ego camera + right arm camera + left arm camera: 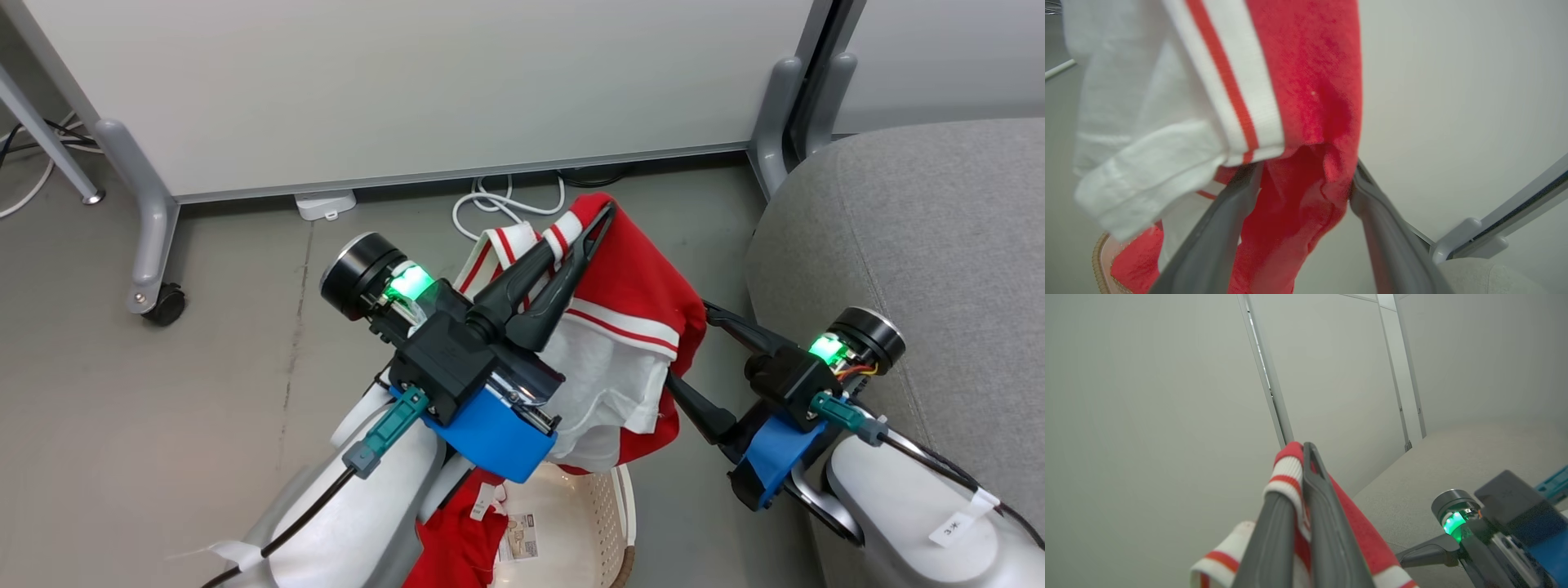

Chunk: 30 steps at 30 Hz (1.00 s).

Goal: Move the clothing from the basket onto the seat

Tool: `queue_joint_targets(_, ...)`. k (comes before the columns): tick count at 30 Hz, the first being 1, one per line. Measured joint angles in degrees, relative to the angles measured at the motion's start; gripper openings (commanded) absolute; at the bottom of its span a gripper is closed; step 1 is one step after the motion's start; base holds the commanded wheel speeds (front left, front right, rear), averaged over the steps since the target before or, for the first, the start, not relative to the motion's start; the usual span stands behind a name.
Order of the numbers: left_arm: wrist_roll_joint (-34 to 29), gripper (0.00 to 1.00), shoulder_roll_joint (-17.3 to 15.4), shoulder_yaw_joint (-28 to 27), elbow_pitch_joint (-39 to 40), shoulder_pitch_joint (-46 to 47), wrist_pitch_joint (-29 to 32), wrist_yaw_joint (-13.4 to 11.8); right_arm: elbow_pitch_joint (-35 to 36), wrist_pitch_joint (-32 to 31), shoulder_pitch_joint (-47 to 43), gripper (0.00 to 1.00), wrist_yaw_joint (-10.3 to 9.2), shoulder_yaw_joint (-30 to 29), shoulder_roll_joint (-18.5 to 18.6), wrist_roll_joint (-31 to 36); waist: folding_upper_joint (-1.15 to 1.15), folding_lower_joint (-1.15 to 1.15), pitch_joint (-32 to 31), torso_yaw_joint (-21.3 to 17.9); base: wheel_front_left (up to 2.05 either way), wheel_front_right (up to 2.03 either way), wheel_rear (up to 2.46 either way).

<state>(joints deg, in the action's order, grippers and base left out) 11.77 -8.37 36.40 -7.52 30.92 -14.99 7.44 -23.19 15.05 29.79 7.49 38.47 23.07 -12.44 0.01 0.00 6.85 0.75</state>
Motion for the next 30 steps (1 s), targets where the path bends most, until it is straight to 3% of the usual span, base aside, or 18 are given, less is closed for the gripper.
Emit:
queue_joint_targets(11, 0.35, 0.00, 0.07, 1.90, 0.77, 0.72, -0.01, 0.00, -1.13, 0.00, 4.92, 1.00, 0.00, 6.79, 1.23, -4.53, 0.00, 0.00, 0.32, 1.76, 0.00, 0.00, 0.00)
queue_joint_targets(12, 0.35, 0.00, 0.08, 1.90, 0.65, 0.72, -0.01, 0.00, -1.08, 0.00, 4.91, 0.32, 0.00, 6.99, 1.12, -4.95, 0.00, 0.00, 0.35, 1.85, 0.00, 0.00, 0.00)
queue_joint_targets(13, 0.36, 0.00, 0.08, 1.88, 0.49, 0.72, 0.00, 0.00, -0.94, 0.00, 4.91, 0.00, 0.00, 7.19, 1.08, -5.27, 0.00, 0.00, 0.40, 1.92, 0.00, 0.00, 0.00)
queue_joint_targets(30, 0.33, 0.00, -0.11, 1.46, -1.29, 0.72, -0.01, 0.00, 1.23, 0.00, 3.89, 0.00, 0.00, 6.89, 0.60, -7.30, 0.00, 0.00, 0.80, 1.18, 0.00, 0.00, 0.00)
